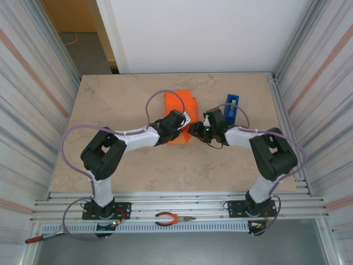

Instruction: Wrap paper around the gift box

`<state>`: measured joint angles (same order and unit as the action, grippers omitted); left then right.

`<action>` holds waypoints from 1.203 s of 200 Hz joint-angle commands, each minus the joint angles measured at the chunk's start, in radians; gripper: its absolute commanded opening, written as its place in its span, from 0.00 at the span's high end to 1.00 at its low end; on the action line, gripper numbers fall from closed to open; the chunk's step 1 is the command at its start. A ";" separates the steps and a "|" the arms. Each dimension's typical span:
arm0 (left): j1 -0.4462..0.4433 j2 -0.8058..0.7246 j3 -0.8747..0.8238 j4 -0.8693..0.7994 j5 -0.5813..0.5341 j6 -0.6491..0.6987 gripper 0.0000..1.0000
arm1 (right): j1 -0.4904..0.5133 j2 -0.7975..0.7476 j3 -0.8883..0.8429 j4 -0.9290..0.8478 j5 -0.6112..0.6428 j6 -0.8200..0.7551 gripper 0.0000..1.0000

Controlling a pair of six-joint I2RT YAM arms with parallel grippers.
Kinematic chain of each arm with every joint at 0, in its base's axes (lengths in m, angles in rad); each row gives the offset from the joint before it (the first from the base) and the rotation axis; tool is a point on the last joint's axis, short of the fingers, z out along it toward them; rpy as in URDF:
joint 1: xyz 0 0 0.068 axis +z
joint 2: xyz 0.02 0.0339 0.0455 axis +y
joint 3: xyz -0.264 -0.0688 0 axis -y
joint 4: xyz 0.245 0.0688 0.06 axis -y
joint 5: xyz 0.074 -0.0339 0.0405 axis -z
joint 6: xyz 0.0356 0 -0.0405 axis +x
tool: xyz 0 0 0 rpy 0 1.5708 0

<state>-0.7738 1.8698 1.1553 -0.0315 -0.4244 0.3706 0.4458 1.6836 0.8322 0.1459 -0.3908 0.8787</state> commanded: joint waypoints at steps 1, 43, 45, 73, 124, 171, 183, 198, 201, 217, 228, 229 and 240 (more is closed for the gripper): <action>-0.019 0.043 -0.029 -0.050 0.056 -0.001 0.46 | -0.053 -0.084 -0.044 -0.055 0.005 -0.036 0.55; -0.019 0.042 -0.029 -0.048 0.055 0.001 0.46 | -0.092 -0.037 -0.019 -0.052 -0.026 -0.044 0.98; -0.019 0.042 -0.029 -0.047 0.055 0.001 0.46 | -0.090 -0.032 -0.017 -0.050 -0.027 -0.044 1.00; -0.022 0.042 -0.029 -0.050 0.054 0.004 0.46 | -0.041 0.040 0.039 -0.035 -0.019 -0.035 1.00; -0.026 0.044 -0.034 -0.046 0.052 0.008 0.46 | 0.004 0.196 0.106 0.024 0.013 0.009 1.00; -0.027 0.043 -0.035 -0.046 0.053 0.008 0.46 | -0.001 0.181 0.057 0.020 -0.008 0.006 1.00; -0.027 0.043 -0.036 -0.045 0.052 0.009 0.46 | -0.011 0.146 0.040 0.016 -0.001 0.003 1.00; -0.027 0.046 -0.036 -0.045 0.049 0.007 0.46 | -0.025 0.112 0.036 -0.002 0.014 -0.005 1.00; -0.027 0.046 -0.036 -0.045 0.051 0.007 0.46 | -0.027 0.107 0.036 -0.005 0.018 -0.006 1.00; -0.028 0.049 -0.035 -0.046 0.051 0.007 0.46 | -0.033 0.099 0.050 -0.025 0.033 -0.022 1.00; -0.029 0.049 -0.035 -0.047 0.053 0.006 0.46 | -0.036 0.106 0.066 -0.032 0.036 -0.024 1.00; -0.029 0.048 -0.035 -0.046 0.052 0.007 0.46 | -0.036 0.109 0.067 -0.032 0.036 -0.024 1.00; -0.029 0.048 -0.035 -0.047 0.050 0.006 0.46 | -0.038 0.124 0.081 -0.028 0.036 -0.021 1.00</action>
<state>-0.7811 1.8721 1.1496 -0.0196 -0.4393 0.3714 0.4160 1.8153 0.8791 0.1482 -0.3798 0.8791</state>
